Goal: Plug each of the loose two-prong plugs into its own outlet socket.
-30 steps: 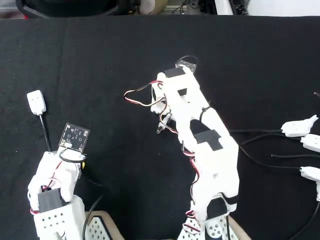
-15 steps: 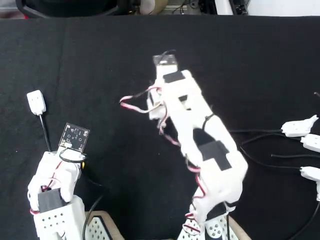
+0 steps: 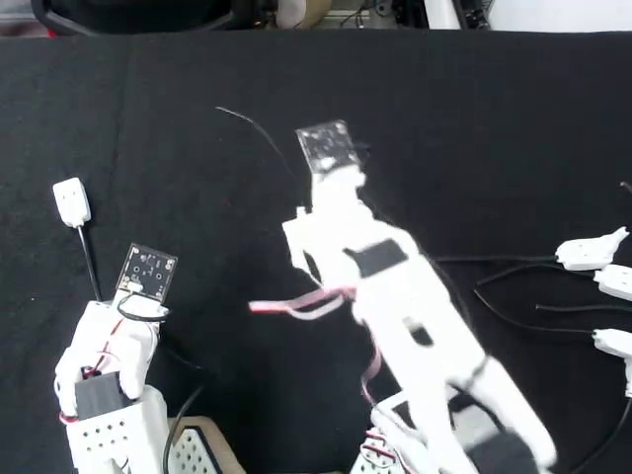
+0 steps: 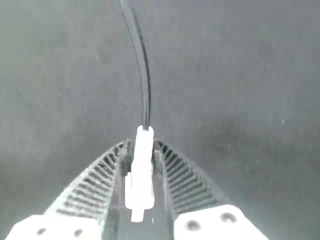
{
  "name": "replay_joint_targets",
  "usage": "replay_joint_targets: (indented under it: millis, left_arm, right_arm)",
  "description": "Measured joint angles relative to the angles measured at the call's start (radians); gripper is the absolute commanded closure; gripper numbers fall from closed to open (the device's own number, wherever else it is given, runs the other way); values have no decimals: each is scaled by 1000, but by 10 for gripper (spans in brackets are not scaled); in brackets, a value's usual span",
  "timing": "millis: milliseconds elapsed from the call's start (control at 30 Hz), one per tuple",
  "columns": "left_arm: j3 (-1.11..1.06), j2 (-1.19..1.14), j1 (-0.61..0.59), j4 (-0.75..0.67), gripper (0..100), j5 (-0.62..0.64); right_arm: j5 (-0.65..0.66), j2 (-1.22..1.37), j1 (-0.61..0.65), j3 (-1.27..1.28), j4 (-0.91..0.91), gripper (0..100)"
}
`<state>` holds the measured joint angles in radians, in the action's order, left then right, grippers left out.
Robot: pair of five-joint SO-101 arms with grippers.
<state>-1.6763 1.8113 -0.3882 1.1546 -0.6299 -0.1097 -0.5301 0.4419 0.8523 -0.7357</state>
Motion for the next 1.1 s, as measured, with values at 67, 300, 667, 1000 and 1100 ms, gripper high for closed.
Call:
replay_joint_targets:
  millis: [67,300,667,1000,1100]
  left_arm:
    - [0,0,0,8,863,0]
    - [0,0,81,21,863,51]
    - [107,0,301,38,863,301]
    - [252,6,732,152,863,308]
    - [252,6,773,152,863,299]
  right_arm:
    - [-26,-120,0,118,109,987]
    - [-206,-470,12,528,580,987]
    - [-281,-626,146,677,766,987]
    - [-292,-651,184,677,631,987]
    - [-292,-715,187,677,591,987]
